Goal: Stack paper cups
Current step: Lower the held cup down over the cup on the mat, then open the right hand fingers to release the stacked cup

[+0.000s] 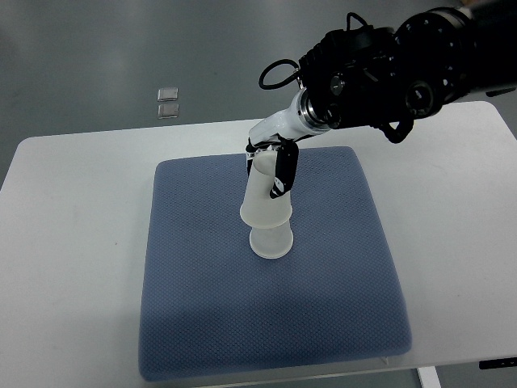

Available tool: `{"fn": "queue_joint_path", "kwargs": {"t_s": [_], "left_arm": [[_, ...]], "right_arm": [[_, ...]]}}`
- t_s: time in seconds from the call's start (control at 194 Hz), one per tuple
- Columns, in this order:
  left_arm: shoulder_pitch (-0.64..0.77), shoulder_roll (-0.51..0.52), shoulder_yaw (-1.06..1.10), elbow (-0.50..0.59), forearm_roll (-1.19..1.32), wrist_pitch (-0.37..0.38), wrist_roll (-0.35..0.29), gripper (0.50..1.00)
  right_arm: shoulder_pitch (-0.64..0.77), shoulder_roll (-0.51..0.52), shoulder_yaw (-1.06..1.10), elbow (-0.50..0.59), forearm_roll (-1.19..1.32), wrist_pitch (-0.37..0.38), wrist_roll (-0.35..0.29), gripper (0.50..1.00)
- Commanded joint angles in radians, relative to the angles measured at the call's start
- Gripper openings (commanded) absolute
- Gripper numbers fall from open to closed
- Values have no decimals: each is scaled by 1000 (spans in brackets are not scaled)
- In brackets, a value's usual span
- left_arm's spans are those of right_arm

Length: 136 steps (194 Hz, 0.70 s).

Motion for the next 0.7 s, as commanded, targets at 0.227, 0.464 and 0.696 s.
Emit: {"fn": "queue_joint_path", "kwargs": {"t_s": [0.227,0.464,0.696], "left_arm": [[1,0,0,0,0,0,0,1000],[1,0,0,0,0,0,0,1000],[0,0,0,0,0,0,0,1000]], "right_arm": [[-36,14,-4,-1,0,-26,0,717],[-65,23,-4,-1,3,-77,0,729],[-79,23,-4,-1,3,-89,0,754]]}}
